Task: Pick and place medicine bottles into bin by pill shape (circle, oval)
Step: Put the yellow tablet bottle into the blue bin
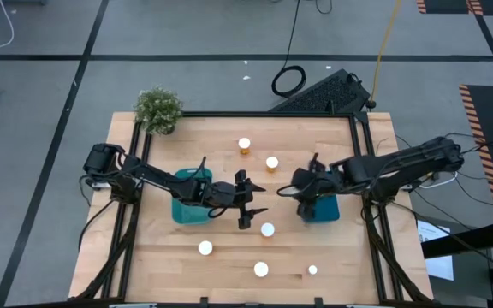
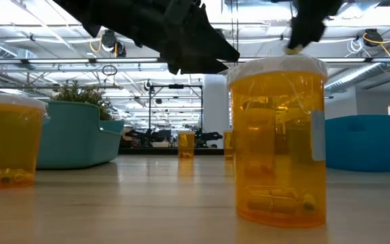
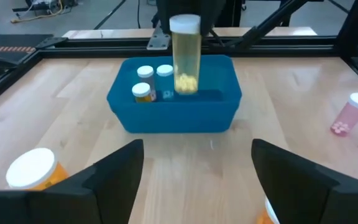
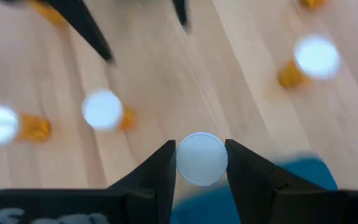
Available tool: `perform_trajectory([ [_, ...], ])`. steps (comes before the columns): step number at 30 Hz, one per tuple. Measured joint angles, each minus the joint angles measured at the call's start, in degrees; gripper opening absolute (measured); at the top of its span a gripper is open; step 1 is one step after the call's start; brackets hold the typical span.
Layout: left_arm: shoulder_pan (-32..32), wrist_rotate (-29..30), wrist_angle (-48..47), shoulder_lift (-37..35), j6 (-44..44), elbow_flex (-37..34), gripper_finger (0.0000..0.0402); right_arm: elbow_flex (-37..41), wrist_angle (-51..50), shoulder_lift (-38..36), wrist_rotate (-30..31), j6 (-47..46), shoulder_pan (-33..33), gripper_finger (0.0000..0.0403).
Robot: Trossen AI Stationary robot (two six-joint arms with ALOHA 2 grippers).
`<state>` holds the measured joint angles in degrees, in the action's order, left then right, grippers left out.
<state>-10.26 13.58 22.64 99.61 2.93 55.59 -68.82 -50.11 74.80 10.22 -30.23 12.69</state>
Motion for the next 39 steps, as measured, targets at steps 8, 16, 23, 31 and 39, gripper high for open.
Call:
perform_trajectory([
  [8, -0.04, -0.49, 1.12, 0.0, 0.35, 0.0, 0.029, 6.33, -7.85, -5.22, 0.07, -6.94, 0.07, 0.012],
  [16, -0.11, -0.55, 1.62, 0.0, 0.6, 0.0, 0.0291, 17.95, -0.8, -8.62, 0.08, -8.94, -1.01, 0.0121],
  [23, -0.44, -0.61, 3.14, 0.0, 0.62, 0.0, 0.0292, 25.89, 9.63, -8.65, -3.09, -8.33, -3.37, 0.0121],
  [31, -0.78, -0.74, 3.4, 0.0, 0.38, 0.0, 0.0292, 28.66, 12.43, -8.65, -2.93, -9.61, -3.63, 0.0123],
  [39, -0.79, -0.72, 3.4, 0.0, 0.36, 0.0, 0.0292, 29.7, 12.61, -8.65, -1.27, -9.63, -3.61, 0.0154],
])
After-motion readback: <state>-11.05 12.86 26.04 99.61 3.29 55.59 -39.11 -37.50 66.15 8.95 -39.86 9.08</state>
